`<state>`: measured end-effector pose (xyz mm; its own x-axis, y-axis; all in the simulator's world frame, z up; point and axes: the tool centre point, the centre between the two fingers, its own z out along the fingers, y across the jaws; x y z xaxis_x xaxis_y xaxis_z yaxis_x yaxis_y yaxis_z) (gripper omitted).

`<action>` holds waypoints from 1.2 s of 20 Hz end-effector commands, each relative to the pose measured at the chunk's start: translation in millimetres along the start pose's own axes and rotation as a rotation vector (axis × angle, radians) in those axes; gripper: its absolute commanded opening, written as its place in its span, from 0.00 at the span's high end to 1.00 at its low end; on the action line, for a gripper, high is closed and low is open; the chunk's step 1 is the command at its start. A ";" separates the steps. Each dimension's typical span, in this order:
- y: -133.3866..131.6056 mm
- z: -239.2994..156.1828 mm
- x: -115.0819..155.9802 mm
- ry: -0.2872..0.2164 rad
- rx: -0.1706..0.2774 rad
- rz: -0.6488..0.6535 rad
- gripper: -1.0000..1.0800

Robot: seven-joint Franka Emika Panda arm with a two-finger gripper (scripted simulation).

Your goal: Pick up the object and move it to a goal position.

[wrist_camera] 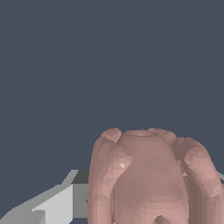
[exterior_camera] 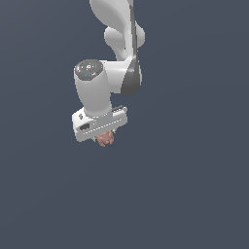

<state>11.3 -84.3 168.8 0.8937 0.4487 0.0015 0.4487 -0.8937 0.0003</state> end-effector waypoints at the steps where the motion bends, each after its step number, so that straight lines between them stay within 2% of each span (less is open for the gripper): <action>1: 9.8 -16.1 9.2 -0.001 0.001 0.000 1.00; 12: 46.0 -72.8 43.6 -0.001 0.001 0.000 1.00; 24: 75.0 -117.0 72.1 -0.001 0.000 -0.001 1.00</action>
<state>105.0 -117.6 280.8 0.8934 0.4492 0.0004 0.4492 -0.8934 0.0000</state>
